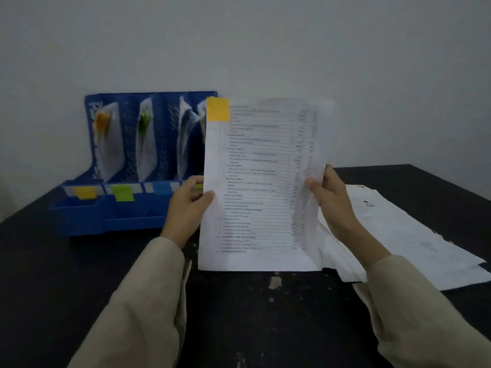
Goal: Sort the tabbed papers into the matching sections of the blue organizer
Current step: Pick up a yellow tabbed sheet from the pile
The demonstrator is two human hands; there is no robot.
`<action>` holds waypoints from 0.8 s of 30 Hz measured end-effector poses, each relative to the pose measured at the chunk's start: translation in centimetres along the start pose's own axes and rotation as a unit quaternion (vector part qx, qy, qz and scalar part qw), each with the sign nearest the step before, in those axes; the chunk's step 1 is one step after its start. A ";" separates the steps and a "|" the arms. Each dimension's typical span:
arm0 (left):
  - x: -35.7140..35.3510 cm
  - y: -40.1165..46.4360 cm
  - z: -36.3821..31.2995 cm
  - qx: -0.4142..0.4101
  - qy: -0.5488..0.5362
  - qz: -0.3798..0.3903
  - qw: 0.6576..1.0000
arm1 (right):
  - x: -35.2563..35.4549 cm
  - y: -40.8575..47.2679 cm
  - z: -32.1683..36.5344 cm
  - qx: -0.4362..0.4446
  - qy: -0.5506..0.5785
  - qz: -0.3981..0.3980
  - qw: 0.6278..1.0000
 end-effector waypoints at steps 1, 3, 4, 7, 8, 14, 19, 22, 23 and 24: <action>1.8 0.0 -0.3 -0.006 0.014 -0.029 0.999 | -1.6 0.1 0.3 0.000 -0.001 0.032 0.999; 5.3 -0.3 -0.7 -0.018 0.034 -0.089 0.995 | -4.7 0.4 0.7 0.000 -0.015 0.086 0.996; 7.4 -0.6 -0.9 -0.026 0.042 -0.121 0.991 | -6.7 0.8 0.7 0.002 -0.026 0.113 0.993; 11.6 -1.4 -0.9 -0.032 0.058 -0.184 0.981 | -11.3 1.2 0.5 0.009 -0.059 0.180 0.982; 13.1 -1.7 -0.8 -0.030 0.066 -0.204 0.976 | -13.0 1.2 0.4 0.015 -0.071 0.203 0.977; 20.8 -4.2 -1.3 -0.035 0.128 -0.325 0.936 | -22.4 0.1 -0.8 0.004 -0.090 0.304 0.948; 26.4 -6.0 -1.8 -0.023 0.184 -0.392 0.901 | -28.3 -0.3 -2.2 -0.033 -0.176 0.341 0.923; 29.8 -6.9 -1.5 -0.012 0.200 -0.419 0.886 | -31.4 -0.9 -2.8 -0.044 -0.198 0.370 0.907; 30.8 -7.2 -1.6 -0.012 0.209 -0.428 0.879 | -32.5 -1.0 -2.8 -0.041 -0.198 0.378 0.904; 31.8 -7.6 -1.9 -0.015 0.221 -0.440 0.870 | -33.5 -1.2 -3.0 -0.039 -0.201 0.384 0.900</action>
Point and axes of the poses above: each hand's wrist, its own y-axis towards the middle knuckle, its own x-axis out of the back of the hand, z = x × y, the point moved 10 cm from there along y, towards the middle knuckle, and after that the axes turned 12 degrees about y, right-handed, at the moved point
